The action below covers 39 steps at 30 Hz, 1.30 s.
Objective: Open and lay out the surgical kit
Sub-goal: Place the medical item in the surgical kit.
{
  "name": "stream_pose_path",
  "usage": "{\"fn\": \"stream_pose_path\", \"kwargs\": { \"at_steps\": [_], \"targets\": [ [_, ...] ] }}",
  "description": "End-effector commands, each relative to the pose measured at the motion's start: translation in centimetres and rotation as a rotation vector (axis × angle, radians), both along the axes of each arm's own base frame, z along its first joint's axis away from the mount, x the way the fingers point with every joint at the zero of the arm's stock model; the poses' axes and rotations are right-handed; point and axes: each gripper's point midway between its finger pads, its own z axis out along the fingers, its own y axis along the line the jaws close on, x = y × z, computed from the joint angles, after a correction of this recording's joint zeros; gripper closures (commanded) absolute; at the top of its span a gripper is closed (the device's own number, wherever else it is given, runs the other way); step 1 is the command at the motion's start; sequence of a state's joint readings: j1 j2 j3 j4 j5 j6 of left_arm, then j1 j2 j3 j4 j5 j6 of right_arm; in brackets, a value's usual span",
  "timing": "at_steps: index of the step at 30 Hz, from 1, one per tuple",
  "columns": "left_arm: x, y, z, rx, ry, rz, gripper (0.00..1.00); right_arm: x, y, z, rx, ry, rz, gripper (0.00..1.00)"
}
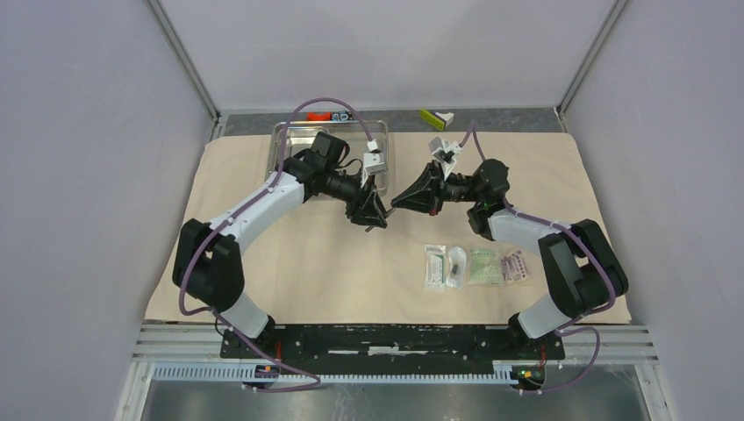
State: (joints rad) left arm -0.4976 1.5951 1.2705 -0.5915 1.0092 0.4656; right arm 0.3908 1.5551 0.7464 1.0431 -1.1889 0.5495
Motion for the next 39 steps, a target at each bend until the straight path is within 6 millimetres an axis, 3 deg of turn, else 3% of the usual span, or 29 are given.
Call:
{"fn": "stream_pose_path", "kwargs": {
  "at_steps": [1, 9, 16, 25, 30, 32, 33, 36, 39],
  "targets": [
    [-0.5, -1.1, 1.0, -0.062, -0.021, -0.061, 0.47, -0.7, 0.0, 1.1, 0.048, -0.035, 0.034, 1.0],
    [-0.9, -1.3, 2.2, -0.098, -0.011, -0.084, 0.52, 0.1, 0.1, 0.0, 0.013, -0.02, 0.0, 1.0],
    [-1.2, -1.4, 2.6, -0.114, 0.0, -0.096, 0.63, 0.3, 0.1, -0.3, 0.001, -0.016, -0.005, 1.0],
    [-1.2, -1.6, 2.6, -0.116, 0.036, -0.095, 0.89, 0.7, 0.2, -0.9, -0.021, -0.017, -0.017, 0.98],
    [-1.1, -1.6, 2.5, -0.089, 0.081, -0.055, 0.98, 2.0, -0.1, -1.8, -0.082, -0.04, -0.075, 0.78],
    [-1.3, -1.5, 2.0, -0.074, 0.089, -0.044, 0.98, 3.1, -0.5, -2.1, -0.127, -0.064, -0.119, 0.68],
    [-1.4, -1.4, 1.7, -0.064, 0.093, -0.036, 0.98, 3.7, -0.8, -2.0, -0.15, -0.072, -0.143, 0.58],
    [-1.4, -1.7, 0.2, -0.034, 0.125, 0.023, 0.98, 5.8, -2.4, -1.6, -0.186, -0.099, -0.219, 0.35],
    [-1.7, -2.2, -1.4, 0.013, 0.156, 0.08, 0.98, 7.6, -4.8, -0.6, -0.188, -0.111, -0.303, 0.27]
  ]
}}
